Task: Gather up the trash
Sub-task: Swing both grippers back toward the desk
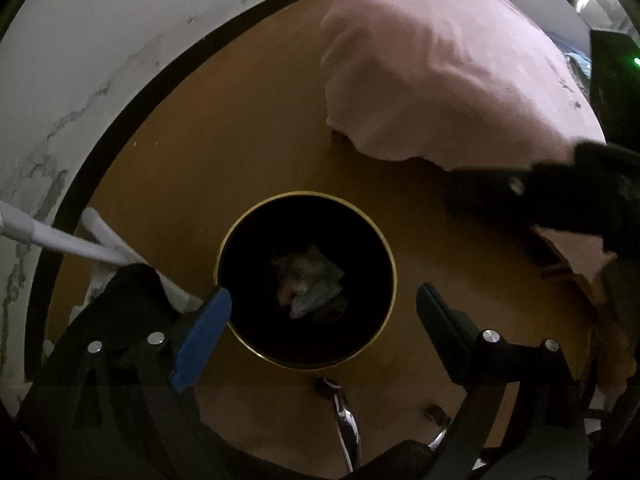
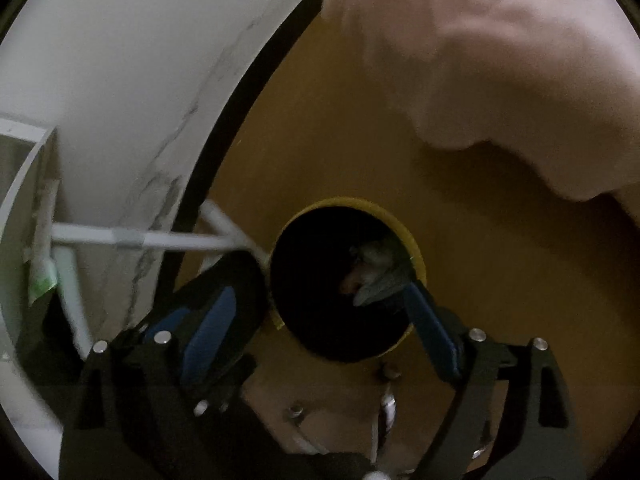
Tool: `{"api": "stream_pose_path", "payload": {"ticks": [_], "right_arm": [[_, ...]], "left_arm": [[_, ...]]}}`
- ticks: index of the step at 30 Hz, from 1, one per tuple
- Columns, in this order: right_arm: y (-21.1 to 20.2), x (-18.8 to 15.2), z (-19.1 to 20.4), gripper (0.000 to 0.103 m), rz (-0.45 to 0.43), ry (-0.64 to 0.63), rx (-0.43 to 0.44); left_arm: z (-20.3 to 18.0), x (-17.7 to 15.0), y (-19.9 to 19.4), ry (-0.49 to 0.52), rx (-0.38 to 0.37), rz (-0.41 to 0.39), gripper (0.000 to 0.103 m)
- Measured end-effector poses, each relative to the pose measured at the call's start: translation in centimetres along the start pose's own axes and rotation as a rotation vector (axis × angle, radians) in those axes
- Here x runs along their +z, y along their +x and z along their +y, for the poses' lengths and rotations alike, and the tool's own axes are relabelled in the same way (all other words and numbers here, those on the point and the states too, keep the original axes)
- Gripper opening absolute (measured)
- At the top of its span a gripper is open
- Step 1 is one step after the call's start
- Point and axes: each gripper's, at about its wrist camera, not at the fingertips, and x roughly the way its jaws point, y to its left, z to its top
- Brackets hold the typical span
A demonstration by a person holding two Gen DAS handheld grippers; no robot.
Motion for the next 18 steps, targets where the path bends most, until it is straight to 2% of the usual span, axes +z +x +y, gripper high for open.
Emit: {"api": "stream_pose_path", "payload": {"ticks": [2,4,6,8,10,12,14,16,18], "right_arm": [[-1.9,0.3,0.5,0.091,-0.113,-0.051,-0.157],[-3.7,0.3,1.1,0.096,-0.219,-0.101,-0.238],[-5.9,0.2,1.5,0.096,-0.341,-0.131,-0.321],[-7.8,0.0,1.8,0.096,-0.438,-0.151,-0.360],[-9.2,-0.4,2.0,0.096,-0.496,-0.164,-0.348],[-10.0,-0.7,2.3,0.096,-0.506,-0.160,-0.293],[-10.4,-0.9,3.1,0.096,-0.467,-0.156,-0.265],[-11.0,-1.4,4.8,0.096,-0.442,-0.177,-0.274],[-12.2,-2.3,7.3,0.096,-0.485,-0.229,-0.279]], "left_arm": [[-1.3,0.2,-1.9,0.020,-0.028,-0.049,0.091],[-2.7,0.5,-4.1,0.064,-0.041,-0.110,0.091],[-4.3,0.6,-6.8,0.126,-0.034,-0.185,0.093],[-5.4,0.7,-9.6,0.170,-0.016,-0.262,0.093],[-5.5,0.8,-13.1,0.188,0.010,-0.351,0.095],[-4.7,0.8,-16.3,0.171,0.041,-0.430,0.096],[-3.1,0.6,-19.3,0.133,0.078,-0.489,0.096],[-0.6,0.2,-22.4,0.070,0.128,-0.547,0.096],[2.5,-0.6,-25.1,-0.005,0.177,-0.585,0.096]]}}
